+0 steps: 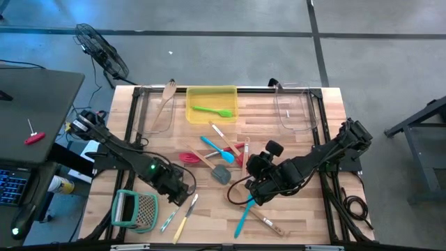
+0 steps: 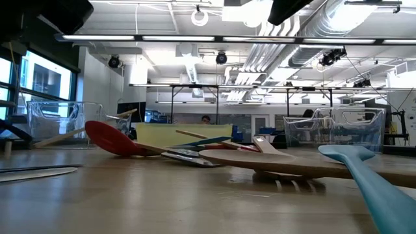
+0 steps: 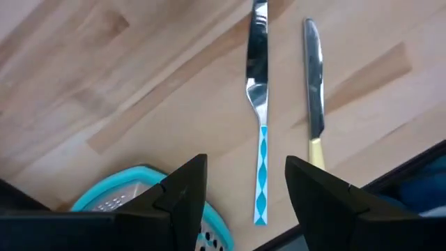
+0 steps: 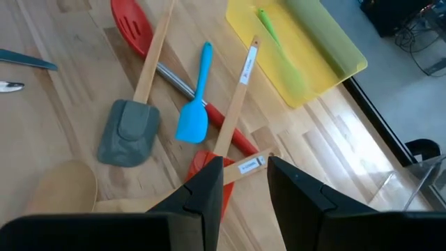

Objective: Pick & Place Kitchen Items
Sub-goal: Put the blue table knife into the right transparent bin

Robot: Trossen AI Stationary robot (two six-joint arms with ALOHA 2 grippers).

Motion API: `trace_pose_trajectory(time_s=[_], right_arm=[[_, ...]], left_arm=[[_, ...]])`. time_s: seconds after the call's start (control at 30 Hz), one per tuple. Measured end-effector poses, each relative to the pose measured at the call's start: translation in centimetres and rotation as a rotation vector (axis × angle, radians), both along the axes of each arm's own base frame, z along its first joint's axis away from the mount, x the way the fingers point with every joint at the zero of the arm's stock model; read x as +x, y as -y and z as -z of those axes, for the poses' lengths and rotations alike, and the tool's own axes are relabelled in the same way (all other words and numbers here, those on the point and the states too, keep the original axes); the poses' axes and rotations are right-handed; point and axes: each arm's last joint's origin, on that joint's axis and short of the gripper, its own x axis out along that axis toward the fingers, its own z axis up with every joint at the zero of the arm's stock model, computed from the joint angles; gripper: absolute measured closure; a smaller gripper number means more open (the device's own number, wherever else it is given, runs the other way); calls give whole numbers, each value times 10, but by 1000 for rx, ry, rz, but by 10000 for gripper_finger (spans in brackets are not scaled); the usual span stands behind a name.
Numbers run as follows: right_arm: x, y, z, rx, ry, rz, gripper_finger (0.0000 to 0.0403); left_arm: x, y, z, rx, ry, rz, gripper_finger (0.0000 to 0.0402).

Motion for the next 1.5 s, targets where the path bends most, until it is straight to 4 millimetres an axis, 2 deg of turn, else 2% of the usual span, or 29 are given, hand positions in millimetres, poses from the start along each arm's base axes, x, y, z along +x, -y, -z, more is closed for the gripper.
trace_pose_trajectory(time_s=[0.1, 0.23, 0.43, 0.57, 0.77, 1.13, 1.5], right_arm=[[0, -2, 4, -5, 1, -4, 298], [-1, -2, 22, -13, -27, -11, 298], [-2, -1, 52, -15, -64, -52, 298], [0, -2, 62, -14, -52, -83, 298], [2, -4, 64, -1, -51, -113, 298], [5, -6, 63, -2, -36, -149, 298], [5, -10, 63, 50, -37, -174, 298]], left_arm=[[-1, 8, 6, 1, -25, -14, 213], [-1, 19, 14, 2, -47, -22, 213], [9, 27, 24, -8, -5, -21, 213], [14, 32, 34, -26, -32, -8, 213], [17, 38, 48, -65, -114, 9, 213], [28, 47, 64, -85, -89, 15, 213], [29, 51, 78, -65, -121, 24, 213]])
